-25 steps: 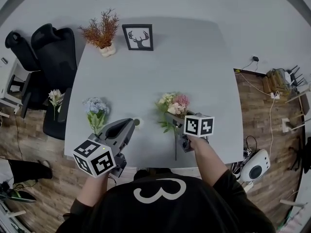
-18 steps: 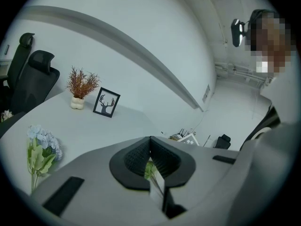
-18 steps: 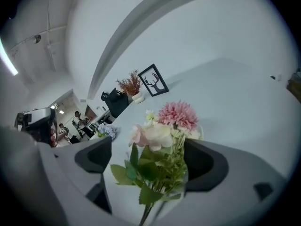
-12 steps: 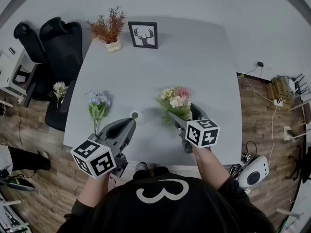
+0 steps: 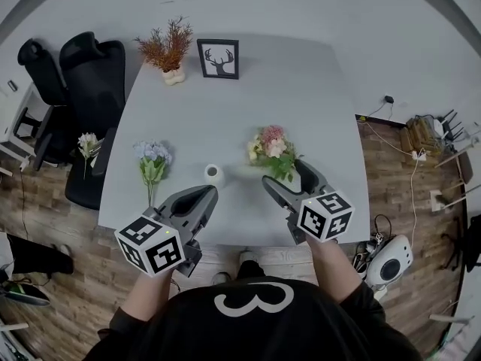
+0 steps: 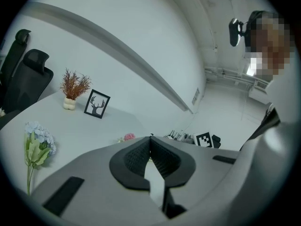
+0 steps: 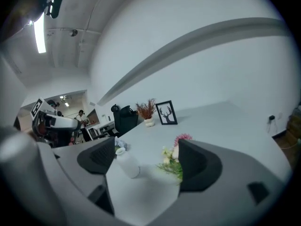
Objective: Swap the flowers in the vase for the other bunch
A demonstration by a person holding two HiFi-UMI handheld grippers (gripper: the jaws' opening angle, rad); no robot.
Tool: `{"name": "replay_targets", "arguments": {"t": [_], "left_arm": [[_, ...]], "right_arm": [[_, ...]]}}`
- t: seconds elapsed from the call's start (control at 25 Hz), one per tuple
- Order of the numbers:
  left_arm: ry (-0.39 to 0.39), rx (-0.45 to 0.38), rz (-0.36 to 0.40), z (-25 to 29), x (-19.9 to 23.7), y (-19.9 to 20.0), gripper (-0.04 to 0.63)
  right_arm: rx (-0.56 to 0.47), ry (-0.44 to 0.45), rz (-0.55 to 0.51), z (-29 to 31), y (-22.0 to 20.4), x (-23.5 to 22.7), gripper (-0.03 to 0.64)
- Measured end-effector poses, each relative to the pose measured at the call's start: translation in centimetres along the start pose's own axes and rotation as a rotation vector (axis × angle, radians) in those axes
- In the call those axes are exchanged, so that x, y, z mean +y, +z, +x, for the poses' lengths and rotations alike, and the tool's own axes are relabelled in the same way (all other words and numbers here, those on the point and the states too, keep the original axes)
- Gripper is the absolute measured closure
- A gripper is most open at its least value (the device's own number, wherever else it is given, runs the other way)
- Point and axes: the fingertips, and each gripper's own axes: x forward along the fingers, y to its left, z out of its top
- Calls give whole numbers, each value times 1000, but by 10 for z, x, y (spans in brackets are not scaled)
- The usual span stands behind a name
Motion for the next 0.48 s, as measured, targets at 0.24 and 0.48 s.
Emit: {"name": "replay_targets", "arguments": {"t": [0.24, 0.48], "left_arm": [[-80, -19, 54, -35, -23, 4, 584], [-147, -54, 99, -72, -45, 9, 584]], "right_arm": [[-179, 35, -65, -50, 35, 67, 497], [-228, 188, -96, -83, 44, 147, 609]]}}
